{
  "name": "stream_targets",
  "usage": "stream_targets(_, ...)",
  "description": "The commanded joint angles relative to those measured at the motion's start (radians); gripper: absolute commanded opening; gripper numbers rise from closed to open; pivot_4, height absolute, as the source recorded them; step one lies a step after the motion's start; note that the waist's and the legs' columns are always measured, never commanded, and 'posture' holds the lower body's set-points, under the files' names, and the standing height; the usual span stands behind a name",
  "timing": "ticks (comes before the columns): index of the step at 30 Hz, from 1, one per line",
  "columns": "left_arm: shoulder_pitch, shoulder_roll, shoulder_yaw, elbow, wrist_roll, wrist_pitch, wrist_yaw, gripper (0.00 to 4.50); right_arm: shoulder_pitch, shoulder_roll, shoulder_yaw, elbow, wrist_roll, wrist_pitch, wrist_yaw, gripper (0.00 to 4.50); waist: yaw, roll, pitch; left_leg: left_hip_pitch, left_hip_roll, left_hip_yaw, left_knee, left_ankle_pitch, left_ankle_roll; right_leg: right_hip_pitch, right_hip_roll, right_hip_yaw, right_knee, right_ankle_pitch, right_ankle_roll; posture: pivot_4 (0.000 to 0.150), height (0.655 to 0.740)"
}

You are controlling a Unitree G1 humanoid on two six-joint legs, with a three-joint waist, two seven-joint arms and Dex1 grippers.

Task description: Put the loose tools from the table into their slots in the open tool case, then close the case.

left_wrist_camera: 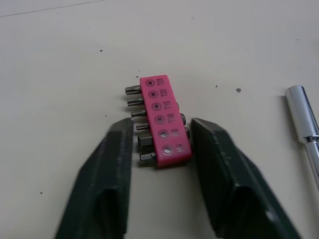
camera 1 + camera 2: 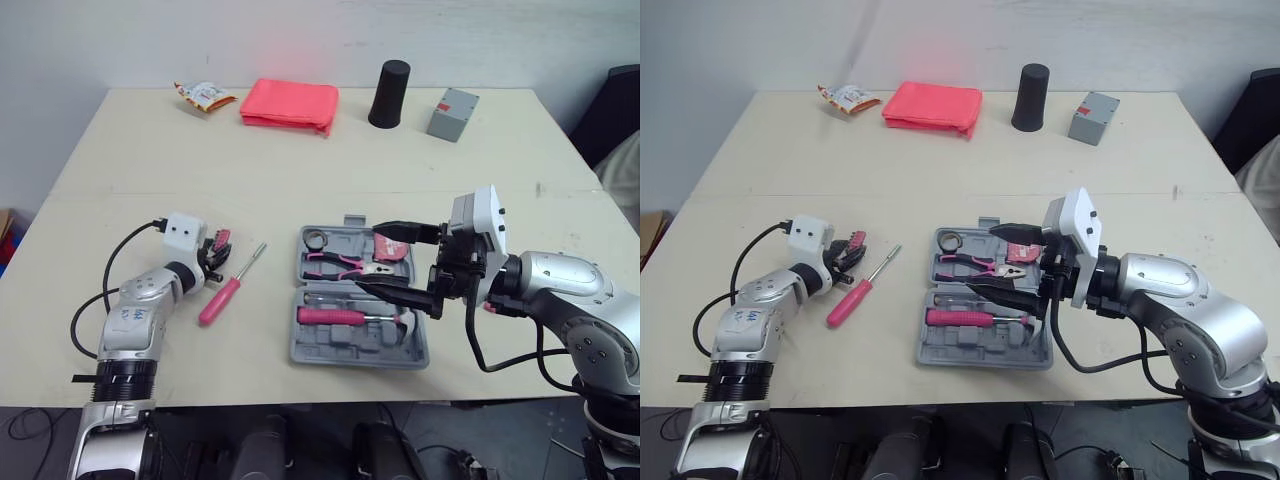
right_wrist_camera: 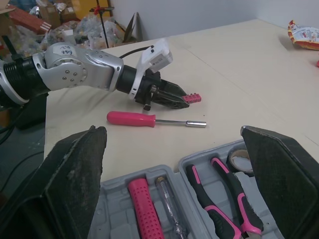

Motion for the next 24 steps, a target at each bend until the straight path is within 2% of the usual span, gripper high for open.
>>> stream_targets(1,0.008,0.02,0.023,-0.014,0.006,0.003,0.003,0.64,-0.016,-0.014,-0.019,-0.021,0.008,-0.02,0.014,4.5,0.0,0.0,0.0,0.0,0.0,0.0,0.0,0.0,0.0,0.0,0.0,0.0,0.0,0.0,0.0,0.15,0.7355)
stream_targets(4,-0.006,0.052,0.03,-0.062,-0.012,0.011,-0.034,0.64,-0.017,-0.022,-0.021,-0.024,0.012,-0.017,0.022,4.5,-0.002,0.0,0.0,0.0,0.0,0.0,0.0,0.0,0.0,0.0,0.0,0.0,0.0,0.0,0.0,0.15,0.7355)
stream_targets(7,-0.024,0.158,-0.036,-0.219,-0.07,0.009,-0.24,0.64,-0.002,-0.049,-0.028,-0.031,0.018,-0.012,0.046,4.5,-0.002,-0.003,0.002,-0.001,0.0,0.0,-0.001,0.0,0.0,-0.001,0.001,0.0,0.0,0.0,0.0,0.15,0.7355)
stream_targets(9,-0.04,0.217,-0.069,-0.324,-0.16,0.072,-0.376,0.64,0.023,-0.077,-0.035,-0.034,0.015,-0.014,0.072,4.5,0.001,-0.004,0.002,-0.002,0.001,0.0,-0.001,0.0,-0.001,-0.001,0.001,0.0,0.0,0.0,0.0,0.15,0.7355)
stream_targets(12,-0.063,0.335,-0.19,-0.491,-0.238,0.115,-0.599,0.64,0.087,-0.137,-0.055,-0.039,0.008,-0.018,0.125,4.5,0.003,-0.004,0.002,-0.002,-0.001,-0.001,-0.001,-0.001,-0.002,0.001,-0.001,0.0,-0.004,0.0,0.0,0.15,0.7355)
stream_targets(14,-0.084,0.393,-0.278,-0.563,-0.245,0.127,-0.695,0.64,0.135,-0.185,-0.075,-0.054,0.018,-0.007,0.162,4.5,0.001,-0.003,0.002,-0.002,-0.002,0.001,-0.001,-0.002,-0.001,0.001,-0.001,0.001,-0.005,0.0,0.0,0.15,0.7355)
stream_targets(18,-0.141,0.41,-0.409,-0.594,-0.223,0.171,-0.749,0.64,0.212,-0.238,-0.101,-0.089,0.042,0.004,0.19,4.5,-0.001,-0.003,0.003,-0.001,0.001,0.003,-0.001,-0.002,-0.001,0.0,0.003,0.002,-0.005,0.0,0.0,0.15,0.7355)
stream_targets(20,-0.169,0.418,-0.489,-0.586,-0.176,0.177,-0.77,0.64,0.234,-0.244,-0.107,-0.106,0.055,0.012,0.182,4.5,-0.001,-0.003,0.003,0.0,0.004,0.003,-0.001,0.0,-0.003,0.0,0.012,0.003,-0.005,0.0,0.0,0.15,0.7355)
stream_targets(24,-0.203,0.426,-0.588,-0.575,-0.103,0.18,-0.797,0.64,0.259,-0.245,-0.117,-0.13,0.069,0.022,0.167,4.5,0.001,-0.003,0.003,0.0,0.006,0.002,-0.001,0.0,-0.003,-0.001,0.013,0.007,-0.004,-0.001,-0.001,0.15,0.7355)
